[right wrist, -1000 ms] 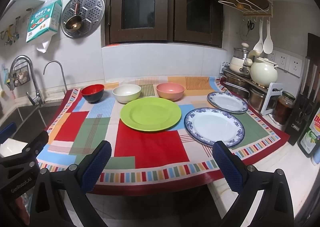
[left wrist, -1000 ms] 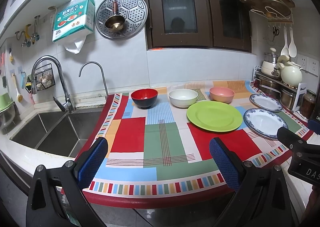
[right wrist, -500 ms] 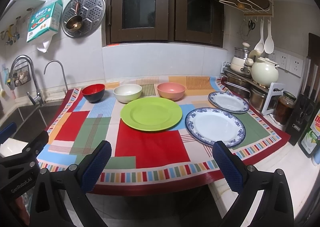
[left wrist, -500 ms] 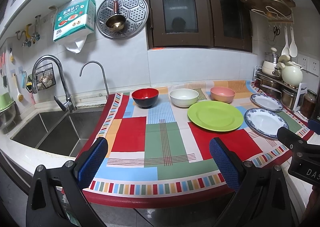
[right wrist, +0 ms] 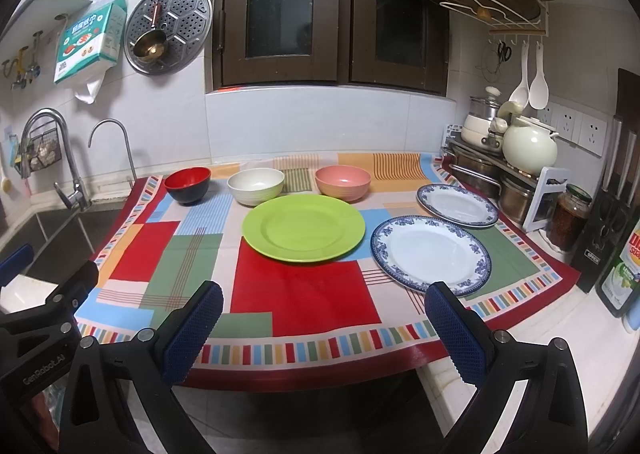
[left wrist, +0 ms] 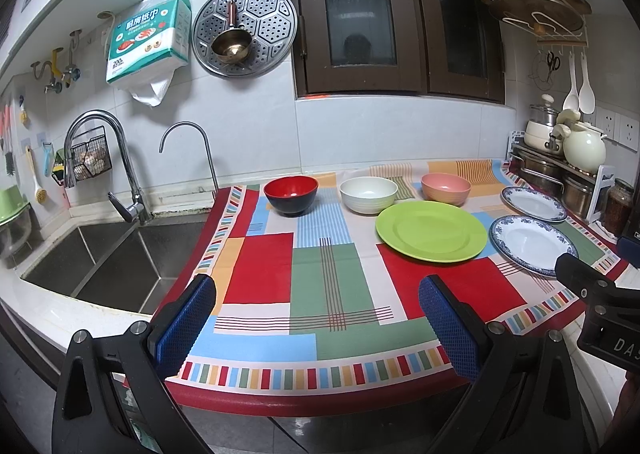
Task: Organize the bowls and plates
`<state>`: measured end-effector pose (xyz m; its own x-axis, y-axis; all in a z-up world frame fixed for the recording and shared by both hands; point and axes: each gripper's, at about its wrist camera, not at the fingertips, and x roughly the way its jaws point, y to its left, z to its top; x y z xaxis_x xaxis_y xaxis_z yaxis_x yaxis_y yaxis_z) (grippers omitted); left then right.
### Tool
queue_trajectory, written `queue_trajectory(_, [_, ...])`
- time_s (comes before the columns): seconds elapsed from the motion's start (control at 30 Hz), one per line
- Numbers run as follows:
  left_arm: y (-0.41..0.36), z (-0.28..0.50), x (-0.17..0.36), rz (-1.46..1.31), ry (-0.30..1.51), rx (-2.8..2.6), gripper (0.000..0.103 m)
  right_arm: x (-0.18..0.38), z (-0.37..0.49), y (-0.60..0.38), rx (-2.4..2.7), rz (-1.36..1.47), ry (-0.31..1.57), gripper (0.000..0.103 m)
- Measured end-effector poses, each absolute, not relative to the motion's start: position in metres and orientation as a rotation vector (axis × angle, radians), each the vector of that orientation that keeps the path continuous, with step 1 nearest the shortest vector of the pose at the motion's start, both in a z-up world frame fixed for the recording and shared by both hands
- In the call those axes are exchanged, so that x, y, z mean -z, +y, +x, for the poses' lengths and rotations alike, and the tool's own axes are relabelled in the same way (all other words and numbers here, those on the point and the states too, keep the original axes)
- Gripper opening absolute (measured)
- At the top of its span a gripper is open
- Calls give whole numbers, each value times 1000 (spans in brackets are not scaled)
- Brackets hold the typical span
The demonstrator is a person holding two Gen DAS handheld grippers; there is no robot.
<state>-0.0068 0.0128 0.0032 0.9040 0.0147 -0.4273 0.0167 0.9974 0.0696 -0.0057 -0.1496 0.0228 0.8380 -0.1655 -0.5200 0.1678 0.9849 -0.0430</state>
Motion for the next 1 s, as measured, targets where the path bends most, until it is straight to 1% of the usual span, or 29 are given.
queue_trajectory(1.0, [28, 7, 2, 75, 455, 0, 103, -19, 4, -142, 177, 0, 567, 102])
